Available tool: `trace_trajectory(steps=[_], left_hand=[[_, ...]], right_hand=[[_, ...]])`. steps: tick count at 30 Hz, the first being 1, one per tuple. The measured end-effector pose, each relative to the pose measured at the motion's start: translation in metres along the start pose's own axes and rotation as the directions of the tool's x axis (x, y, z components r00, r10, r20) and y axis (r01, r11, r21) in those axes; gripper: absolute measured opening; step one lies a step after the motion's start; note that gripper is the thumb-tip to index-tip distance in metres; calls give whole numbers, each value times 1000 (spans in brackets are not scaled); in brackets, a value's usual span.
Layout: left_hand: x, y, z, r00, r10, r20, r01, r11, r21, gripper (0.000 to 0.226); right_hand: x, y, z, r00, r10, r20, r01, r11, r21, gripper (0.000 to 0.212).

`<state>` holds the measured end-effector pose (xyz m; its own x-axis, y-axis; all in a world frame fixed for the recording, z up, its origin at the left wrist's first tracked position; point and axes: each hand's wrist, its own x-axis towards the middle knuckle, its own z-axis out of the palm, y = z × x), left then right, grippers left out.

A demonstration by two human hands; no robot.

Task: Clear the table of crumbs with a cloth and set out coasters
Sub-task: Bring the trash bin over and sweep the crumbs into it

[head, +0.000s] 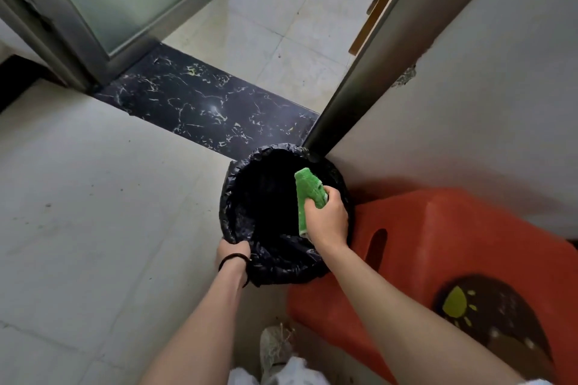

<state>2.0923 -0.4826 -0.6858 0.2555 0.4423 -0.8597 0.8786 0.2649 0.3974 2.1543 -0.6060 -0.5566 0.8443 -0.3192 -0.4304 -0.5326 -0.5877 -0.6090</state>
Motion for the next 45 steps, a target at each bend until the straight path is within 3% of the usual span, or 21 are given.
trace_trajectory(steps=[5,12,17,22,26,34,40,45], left_hand=[[-93,32,-58,998,53,-39,-53,999,5,33],[-265,61,-152,990,89,-106,-90,996,-6,31],[-360,37,-208,981,87,-172,-91,996,-14,34],[-448,-31,-238,977,42,-209,-81,980,-181,29],[-516,-112,-257,967,-22,-253,-68,937,-342,20],[-598,-249,-282,918,-139,-372,-18,921,-390,26],[-628,-356,-260,931,-204,-302,8,840,-543,18],[-645,-448,-226,948,-226,-224,66,829,-556,46]], right_hand=[[-60,-30,-48,1000,-6,20,6,1000,-6,36],[-191,-93,-145,984,-113,138,123,991,-61,36],[-267,-110,-201,951,-216,222,246,962,-120,36],[-334,-94,-248,880,-360,309,414,901,-129,38],[-393,-57,-270,828,-378,414,460,881,-115,36],[-483,14,-278,760,-427,490,538,836,-107,36],[-548,89,-298,726,-456,514,589,799,-124,35],[-590,170,-336,720,-413,557,589,789,-176,34]])
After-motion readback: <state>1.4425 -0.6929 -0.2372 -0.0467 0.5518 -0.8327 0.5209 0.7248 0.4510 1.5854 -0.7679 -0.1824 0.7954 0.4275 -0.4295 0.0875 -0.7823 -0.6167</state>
